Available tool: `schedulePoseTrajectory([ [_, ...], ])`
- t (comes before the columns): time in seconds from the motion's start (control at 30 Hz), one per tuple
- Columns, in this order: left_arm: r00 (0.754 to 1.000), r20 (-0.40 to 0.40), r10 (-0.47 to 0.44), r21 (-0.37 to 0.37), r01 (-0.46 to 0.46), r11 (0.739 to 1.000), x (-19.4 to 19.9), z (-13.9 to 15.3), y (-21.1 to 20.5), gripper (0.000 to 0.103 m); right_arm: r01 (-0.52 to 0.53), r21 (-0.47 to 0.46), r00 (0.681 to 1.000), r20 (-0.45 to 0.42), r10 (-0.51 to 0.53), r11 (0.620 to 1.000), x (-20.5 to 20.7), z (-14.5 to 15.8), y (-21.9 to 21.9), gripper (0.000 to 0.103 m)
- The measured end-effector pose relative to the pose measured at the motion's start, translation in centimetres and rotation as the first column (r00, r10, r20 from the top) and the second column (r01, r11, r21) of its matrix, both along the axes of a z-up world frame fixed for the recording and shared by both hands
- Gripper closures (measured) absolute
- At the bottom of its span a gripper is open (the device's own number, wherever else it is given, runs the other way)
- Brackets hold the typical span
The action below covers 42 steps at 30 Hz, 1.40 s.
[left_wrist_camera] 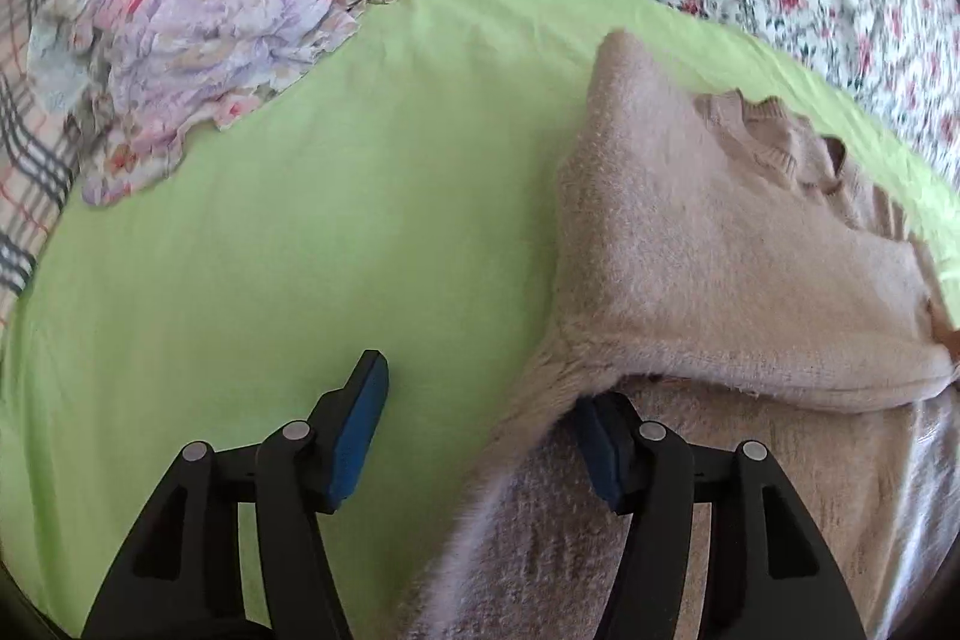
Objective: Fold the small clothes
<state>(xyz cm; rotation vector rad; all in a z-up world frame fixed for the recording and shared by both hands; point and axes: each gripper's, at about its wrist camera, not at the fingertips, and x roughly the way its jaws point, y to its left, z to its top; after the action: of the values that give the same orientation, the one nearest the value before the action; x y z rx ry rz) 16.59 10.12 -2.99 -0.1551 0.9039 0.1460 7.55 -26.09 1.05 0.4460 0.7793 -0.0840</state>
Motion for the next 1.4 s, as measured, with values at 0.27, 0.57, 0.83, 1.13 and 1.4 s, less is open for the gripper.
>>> schedulePoseTrajectory([
  [0.27,0.999,0.040,0.022,-0.080,-0.019,0.997,-0.5,-0.3,0.9,0.042,-0.546,0.346,0.824,0.057,0.563,0.763,14.7,0.6,14.9,0.028],
  [0.57,0.994,0.089,0.055,-0.174,-0.039,0.984,-0.9,-0.6,2.2,0.042,-0.657,0.528,0.583,-0.095,0.807,0.538,22.2,-5.5,28.4,0.019],
  [0.83,0.986,0.137,0.096,-0.300,-0.051,0.952,-1.7,-0.7,4.1,0.043,-0.536,0.641,0.776,0.118,0.619,0.550,23.3,-5.5,28.2,0.019],
  [1.13,0.994,0.089,0.068,-0.335,-0.035,0.942,-4.4,0.5,4.6,0.043,-0.410,0.328,0.910,0.082,0.407,0.851,12.2,-0.2,14.3,0.019],
  [1.4,0.996,0.067,-0.051,-0.270,0.068,0.960,0.5,2.8,1.4,0.034,-0.019,0.079,1.000,0.000,0.019,0.997,2.1,0.2,-1.4,0.019],
])
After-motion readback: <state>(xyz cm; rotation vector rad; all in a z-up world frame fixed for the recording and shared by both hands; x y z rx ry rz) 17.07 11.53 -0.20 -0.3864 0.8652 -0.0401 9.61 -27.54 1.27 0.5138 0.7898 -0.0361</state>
